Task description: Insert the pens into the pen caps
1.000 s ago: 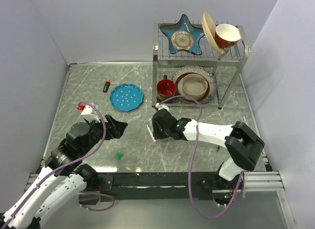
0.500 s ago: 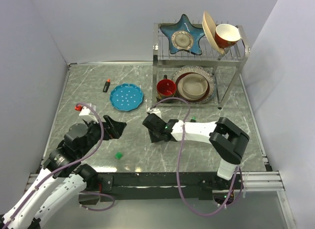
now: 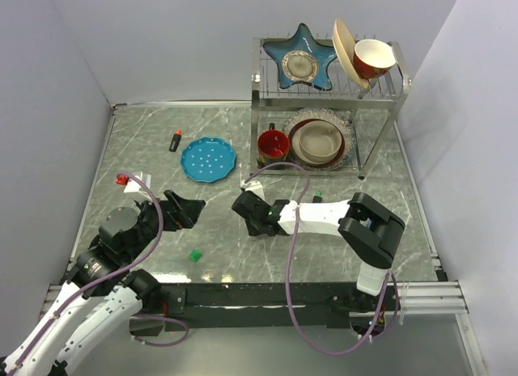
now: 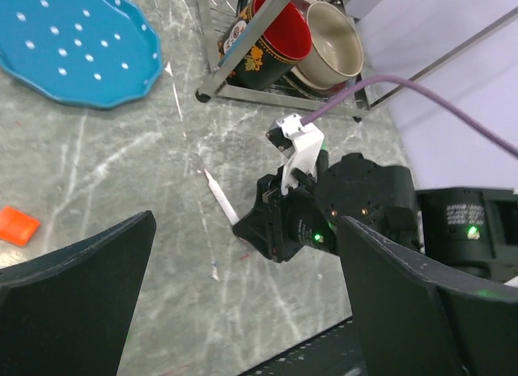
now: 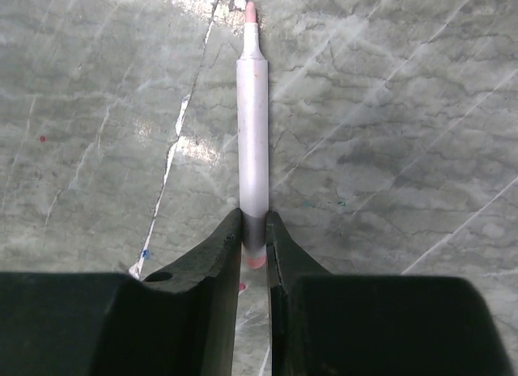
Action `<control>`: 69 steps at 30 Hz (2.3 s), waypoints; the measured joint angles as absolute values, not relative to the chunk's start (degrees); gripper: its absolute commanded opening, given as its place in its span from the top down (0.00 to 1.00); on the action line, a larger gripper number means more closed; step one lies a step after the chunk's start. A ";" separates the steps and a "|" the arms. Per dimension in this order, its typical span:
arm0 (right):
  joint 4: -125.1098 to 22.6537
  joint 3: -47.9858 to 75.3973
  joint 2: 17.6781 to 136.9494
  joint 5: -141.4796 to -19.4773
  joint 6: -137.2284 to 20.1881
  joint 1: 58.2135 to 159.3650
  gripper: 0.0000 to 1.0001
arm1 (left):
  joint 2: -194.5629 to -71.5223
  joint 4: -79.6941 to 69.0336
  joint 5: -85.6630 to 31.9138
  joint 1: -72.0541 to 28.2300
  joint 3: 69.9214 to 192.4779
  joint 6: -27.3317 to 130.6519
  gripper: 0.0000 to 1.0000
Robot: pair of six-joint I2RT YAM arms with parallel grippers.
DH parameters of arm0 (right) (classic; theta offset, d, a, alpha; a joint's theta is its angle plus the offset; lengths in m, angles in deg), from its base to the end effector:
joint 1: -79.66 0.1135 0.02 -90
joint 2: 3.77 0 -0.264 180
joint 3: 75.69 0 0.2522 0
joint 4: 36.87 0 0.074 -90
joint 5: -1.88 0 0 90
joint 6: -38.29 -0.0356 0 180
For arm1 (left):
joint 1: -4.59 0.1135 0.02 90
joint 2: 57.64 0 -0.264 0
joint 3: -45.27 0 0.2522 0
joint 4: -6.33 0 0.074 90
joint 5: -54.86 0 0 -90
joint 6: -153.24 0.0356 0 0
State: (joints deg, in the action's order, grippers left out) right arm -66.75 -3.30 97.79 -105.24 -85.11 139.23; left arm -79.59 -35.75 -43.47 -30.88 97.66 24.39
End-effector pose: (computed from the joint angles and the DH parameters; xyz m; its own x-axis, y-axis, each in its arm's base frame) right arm 0.1856 0.2953 0.1566 -0.7740 -0.2790 -0.5683 -0.3848 0.9202 0.0723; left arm 0.0841 -0.0536 0.3179 -0.4156 -0.4660 -0.7811 0.2541 0.7651 -0.5916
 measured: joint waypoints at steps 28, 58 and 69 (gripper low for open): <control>-51.21 -16.13 70.95 -98.45 -89.49 145.99 1.00 | -98.65 -17.63 -33.44 -30.88 89.42 10.82 0.32; -37.90 -25.09 64.48 -85.35 -92.96 146.16 0.60 | -95.59 -6.53 -16.15 -31.03 84.46 8.19 0.99; -31.96 -26.23 63.89 -79.87 -95.69 146.01 0.97 | -91.13 -3.62 -12.02 -31.01 82.41 7.12 0.99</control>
